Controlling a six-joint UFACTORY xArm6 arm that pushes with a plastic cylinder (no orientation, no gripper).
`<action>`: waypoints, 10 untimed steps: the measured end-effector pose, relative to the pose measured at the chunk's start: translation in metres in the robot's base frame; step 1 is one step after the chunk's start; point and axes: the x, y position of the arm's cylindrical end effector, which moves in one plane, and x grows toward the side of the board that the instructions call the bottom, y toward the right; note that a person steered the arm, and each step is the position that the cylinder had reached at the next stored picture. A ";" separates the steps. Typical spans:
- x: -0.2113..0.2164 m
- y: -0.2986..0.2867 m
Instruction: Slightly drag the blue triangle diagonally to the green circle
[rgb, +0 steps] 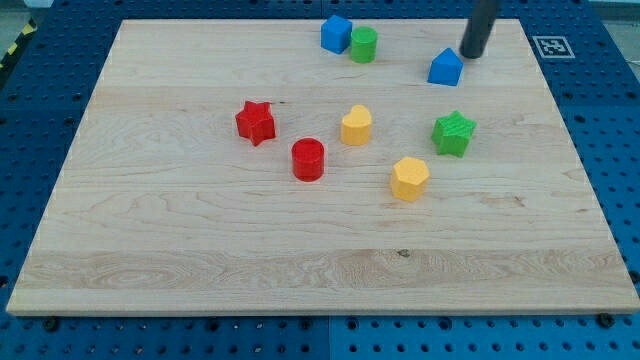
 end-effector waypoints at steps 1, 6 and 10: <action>0.001 -0.002; 0.059 -0.022; 0.061 -0.036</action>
